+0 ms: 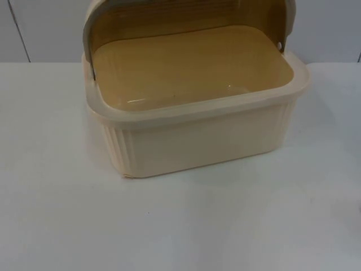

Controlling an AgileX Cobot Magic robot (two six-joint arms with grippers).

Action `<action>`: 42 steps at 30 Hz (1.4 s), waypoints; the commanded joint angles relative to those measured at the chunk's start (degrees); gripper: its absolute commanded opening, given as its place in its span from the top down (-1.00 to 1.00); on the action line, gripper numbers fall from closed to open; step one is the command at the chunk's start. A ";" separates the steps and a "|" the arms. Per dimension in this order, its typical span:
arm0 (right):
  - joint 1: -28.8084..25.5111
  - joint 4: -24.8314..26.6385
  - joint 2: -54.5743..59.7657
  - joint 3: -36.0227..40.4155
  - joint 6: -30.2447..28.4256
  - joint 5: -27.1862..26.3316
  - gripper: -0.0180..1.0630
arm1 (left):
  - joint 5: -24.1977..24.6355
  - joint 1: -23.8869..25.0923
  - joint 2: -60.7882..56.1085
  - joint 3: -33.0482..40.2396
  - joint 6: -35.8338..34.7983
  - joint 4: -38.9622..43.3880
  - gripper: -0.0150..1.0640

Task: Open the box lid with the left hand, place the block into the box with the right hand, then close the box lid with the left hand.

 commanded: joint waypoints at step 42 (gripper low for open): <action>12.24 3.54 42.62 5.00 -12.69 -15.62 -0.98 | 0.24 -4.05 -0.86 -0.20 0.10 2.51 -0.96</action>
